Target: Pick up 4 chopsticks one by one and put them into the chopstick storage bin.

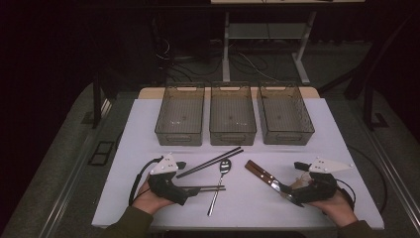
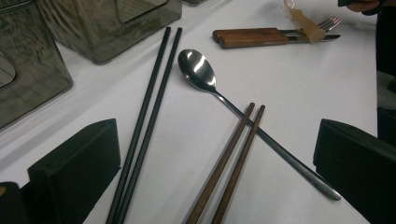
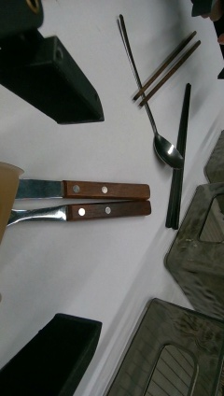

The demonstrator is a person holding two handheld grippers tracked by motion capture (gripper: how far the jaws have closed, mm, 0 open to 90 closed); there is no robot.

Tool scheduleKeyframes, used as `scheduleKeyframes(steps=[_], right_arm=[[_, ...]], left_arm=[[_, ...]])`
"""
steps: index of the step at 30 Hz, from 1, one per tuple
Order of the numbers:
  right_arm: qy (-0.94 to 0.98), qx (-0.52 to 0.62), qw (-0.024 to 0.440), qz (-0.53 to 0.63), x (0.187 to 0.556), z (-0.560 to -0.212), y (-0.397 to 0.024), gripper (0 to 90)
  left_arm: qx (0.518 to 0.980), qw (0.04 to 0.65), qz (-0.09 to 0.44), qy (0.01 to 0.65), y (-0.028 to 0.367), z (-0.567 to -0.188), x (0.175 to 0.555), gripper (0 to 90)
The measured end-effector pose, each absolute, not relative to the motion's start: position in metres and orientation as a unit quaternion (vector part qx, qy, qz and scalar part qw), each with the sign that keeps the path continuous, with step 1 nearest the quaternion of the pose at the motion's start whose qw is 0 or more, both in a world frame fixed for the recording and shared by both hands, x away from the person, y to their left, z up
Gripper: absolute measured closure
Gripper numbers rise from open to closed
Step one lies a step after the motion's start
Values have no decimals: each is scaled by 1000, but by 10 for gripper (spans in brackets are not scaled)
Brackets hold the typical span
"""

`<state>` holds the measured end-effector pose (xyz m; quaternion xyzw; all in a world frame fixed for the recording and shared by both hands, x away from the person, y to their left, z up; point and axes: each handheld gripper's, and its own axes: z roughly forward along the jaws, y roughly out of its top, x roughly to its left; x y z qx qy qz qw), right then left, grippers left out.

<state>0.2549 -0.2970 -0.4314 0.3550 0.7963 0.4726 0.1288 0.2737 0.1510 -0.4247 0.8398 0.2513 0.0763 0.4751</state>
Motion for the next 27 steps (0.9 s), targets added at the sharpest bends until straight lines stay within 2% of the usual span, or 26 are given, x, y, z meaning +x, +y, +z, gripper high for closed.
scheduleKeyframes(steps=[14,21,27], right_arm=[[793,357,128,477,255,-431,-298,18],[793,353,132,478,255,-430,-299,18],[793,354,132,478,255,-429,-298,18]], left_arm=[[840,473,76,255,152,-424,276,0],[841,468,81,258,154,-421,281,50],[838,472,86,260,156,-419,286,138]])
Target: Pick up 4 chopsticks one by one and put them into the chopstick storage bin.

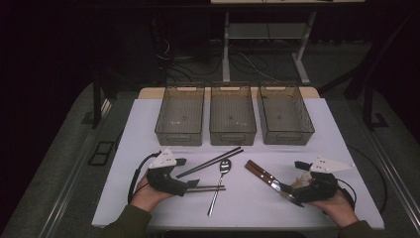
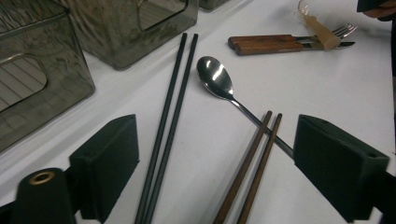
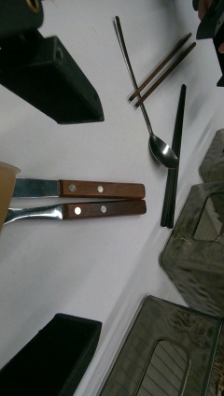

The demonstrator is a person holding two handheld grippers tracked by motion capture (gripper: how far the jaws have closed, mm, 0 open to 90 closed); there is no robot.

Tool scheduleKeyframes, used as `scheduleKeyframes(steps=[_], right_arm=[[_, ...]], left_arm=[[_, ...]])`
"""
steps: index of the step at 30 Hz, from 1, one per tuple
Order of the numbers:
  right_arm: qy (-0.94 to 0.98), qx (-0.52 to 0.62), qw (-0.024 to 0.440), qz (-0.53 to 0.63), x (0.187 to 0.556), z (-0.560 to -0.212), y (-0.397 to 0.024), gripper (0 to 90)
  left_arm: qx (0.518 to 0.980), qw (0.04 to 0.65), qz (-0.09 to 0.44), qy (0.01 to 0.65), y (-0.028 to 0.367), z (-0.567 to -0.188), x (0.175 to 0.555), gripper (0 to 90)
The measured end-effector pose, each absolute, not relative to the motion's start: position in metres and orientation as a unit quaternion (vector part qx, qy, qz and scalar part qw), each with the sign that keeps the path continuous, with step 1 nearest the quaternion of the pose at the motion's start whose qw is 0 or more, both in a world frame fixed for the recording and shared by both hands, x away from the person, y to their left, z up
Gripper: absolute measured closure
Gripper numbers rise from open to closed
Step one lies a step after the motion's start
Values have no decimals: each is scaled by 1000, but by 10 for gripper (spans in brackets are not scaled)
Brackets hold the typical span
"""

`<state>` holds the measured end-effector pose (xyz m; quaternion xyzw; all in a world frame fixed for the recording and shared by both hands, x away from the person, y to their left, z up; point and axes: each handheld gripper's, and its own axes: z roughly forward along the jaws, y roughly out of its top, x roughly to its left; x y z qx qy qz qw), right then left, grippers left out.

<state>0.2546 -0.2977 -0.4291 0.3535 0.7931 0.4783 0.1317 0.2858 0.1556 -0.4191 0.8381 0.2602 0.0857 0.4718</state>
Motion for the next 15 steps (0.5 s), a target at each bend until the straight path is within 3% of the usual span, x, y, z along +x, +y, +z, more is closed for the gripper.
scheduleKeyframes(steps=[5,15], right_arm=[[794,350,134,478,254,-430,-297,18],[792,352,137,480,254,-429,-297,18]], left_arm=[[837,472,88,263,155,-418,289,168],[835,471,91,269,157,-418,305,338]])
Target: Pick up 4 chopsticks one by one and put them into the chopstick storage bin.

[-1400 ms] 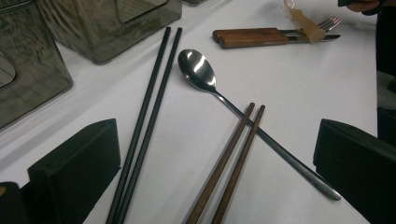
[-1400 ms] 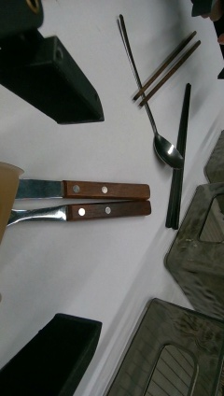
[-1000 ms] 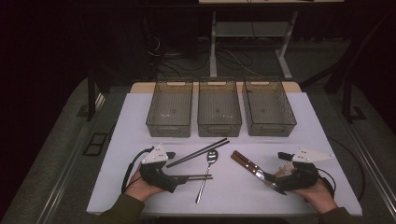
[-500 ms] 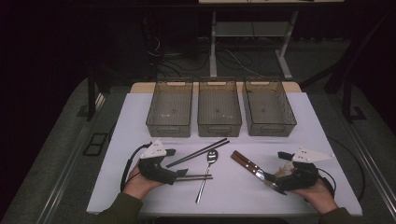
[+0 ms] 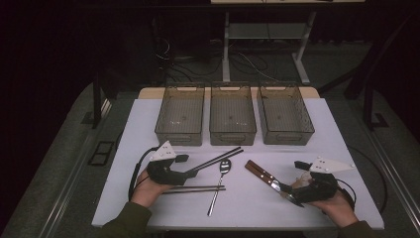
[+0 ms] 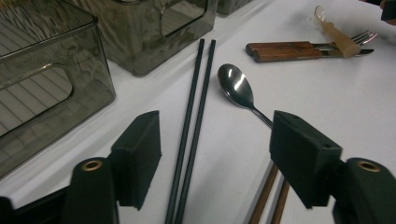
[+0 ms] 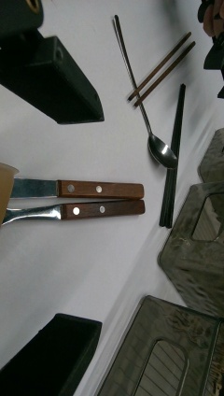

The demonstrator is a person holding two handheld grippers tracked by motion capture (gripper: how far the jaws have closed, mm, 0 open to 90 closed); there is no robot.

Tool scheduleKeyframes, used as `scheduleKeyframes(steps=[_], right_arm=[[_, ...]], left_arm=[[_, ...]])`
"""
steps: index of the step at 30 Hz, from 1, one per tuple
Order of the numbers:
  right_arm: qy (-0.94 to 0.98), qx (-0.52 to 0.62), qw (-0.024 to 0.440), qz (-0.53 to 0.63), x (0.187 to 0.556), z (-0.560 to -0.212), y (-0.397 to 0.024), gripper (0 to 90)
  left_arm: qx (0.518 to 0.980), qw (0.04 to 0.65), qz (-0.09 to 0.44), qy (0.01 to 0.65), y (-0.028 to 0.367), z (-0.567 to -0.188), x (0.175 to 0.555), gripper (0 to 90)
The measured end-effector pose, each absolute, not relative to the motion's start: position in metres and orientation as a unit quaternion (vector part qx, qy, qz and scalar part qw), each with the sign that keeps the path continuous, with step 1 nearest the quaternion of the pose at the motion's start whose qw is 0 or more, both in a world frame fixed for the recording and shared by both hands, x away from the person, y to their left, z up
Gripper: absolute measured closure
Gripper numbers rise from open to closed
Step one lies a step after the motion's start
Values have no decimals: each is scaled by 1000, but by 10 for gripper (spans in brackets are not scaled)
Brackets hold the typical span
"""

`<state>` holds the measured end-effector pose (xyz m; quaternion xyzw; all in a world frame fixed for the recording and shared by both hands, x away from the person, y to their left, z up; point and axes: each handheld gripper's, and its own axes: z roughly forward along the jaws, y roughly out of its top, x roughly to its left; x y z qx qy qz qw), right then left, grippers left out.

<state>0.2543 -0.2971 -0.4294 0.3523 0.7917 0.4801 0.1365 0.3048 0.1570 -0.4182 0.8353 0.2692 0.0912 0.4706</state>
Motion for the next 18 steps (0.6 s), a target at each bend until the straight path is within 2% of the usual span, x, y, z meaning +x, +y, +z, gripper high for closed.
scheduleKeyframes(steps=[3,18], right_arm=[[791,354,138,480,255,-430,-297,18],[787,356,141,483,254,-430,-298,18]], left_arm=[[838,467,91,268,155,-418,309,405],[843,455,85,274,146,-420,330,565]])
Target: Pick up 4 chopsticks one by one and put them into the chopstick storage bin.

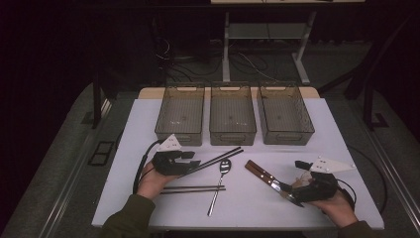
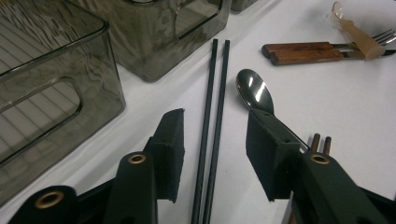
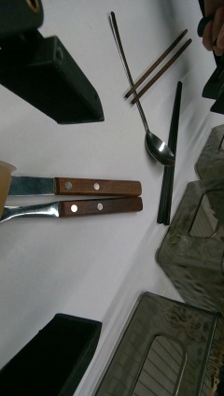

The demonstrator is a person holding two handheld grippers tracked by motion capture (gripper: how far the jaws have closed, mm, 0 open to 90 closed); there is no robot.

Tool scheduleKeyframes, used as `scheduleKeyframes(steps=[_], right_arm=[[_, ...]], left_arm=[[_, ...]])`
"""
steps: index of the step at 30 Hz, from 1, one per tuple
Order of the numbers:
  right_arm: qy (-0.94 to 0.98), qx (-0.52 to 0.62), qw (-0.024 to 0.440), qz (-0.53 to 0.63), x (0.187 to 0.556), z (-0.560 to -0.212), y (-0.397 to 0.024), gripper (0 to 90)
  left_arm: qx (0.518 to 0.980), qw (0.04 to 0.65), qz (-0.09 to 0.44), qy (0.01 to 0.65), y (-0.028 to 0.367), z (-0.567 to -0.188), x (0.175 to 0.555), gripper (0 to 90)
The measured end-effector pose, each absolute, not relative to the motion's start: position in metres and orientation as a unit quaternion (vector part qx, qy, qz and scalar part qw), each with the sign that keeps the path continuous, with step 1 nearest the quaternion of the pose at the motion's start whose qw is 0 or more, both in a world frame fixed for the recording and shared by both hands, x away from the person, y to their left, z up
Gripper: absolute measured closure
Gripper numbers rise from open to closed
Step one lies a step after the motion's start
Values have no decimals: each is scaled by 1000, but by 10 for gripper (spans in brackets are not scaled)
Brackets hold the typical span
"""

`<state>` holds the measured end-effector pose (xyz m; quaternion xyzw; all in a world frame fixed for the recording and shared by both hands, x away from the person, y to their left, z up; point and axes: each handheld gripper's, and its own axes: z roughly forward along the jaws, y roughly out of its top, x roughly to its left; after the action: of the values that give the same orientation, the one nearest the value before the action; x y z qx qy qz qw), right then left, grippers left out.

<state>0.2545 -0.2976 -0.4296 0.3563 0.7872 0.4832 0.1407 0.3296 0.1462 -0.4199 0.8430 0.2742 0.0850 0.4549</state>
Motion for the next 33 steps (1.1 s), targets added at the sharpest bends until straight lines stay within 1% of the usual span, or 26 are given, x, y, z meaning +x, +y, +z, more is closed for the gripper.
scheduleKeyframes(steps=[2,6,16,28,33], right_arm=[[786,358,142,484,254,-430,-298,18],[785,358,143,485,254,-430,-298,18],[783,360,145,486,255,-430,-299,18],[781,361,146,488,255,-430,-299,17],[781,363,145,488,254,-429,-299,18]], left_arm=[[844,454,85,274,142,-420,332,579],[844,454,87,274,139,-420,336,569],[846,449,88,274,130,-421,347,461],[845,451,91,272,115,-419,362,464],[845,450,84,276,108,-418,371,473]])
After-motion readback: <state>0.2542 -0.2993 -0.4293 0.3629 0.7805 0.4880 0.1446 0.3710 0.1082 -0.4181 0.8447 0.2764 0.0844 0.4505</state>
